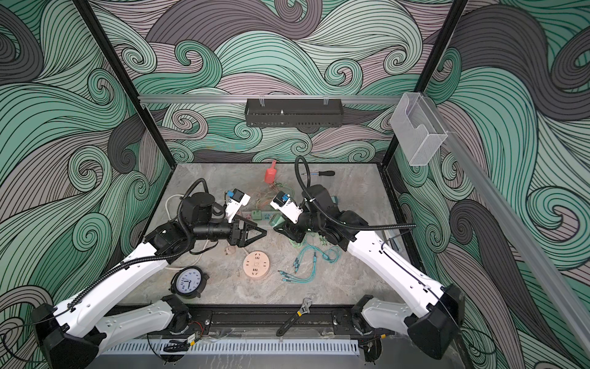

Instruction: Insert the plug

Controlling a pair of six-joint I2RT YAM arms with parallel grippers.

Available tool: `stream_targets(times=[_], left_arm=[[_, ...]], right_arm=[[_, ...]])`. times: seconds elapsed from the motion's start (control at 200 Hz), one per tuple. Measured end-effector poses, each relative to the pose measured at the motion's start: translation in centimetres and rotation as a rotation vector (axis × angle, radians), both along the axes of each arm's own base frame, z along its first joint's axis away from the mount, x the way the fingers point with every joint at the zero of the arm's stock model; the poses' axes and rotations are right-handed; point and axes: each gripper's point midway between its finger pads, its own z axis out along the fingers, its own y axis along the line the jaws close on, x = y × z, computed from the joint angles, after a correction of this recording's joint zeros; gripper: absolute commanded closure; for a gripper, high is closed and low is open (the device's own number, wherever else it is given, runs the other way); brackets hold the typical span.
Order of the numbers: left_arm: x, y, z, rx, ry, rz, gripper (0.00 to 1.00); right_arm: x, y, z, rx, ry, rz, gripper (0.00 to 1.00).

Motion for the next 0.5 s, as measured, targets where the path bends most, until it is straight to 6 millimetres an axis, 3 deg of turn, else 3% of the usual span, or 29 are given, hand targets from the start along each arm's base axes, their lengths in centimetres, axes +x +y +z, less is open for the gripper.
stream_targets(times=[0.195,0.5], left_arm=[[-0.3,-0.1,-0.1,-0.008,0.015,-0.01,0.21],[0.5,0.2,-0.9,0.007,0.043,0.013,0.29]], right_arm=[[-0.9,1.5,-1.3,-0.051,-0.018,0.05,0.72],[-1.7,2.6,-1.1,-0.063,-0.07,0.088,0.72]])
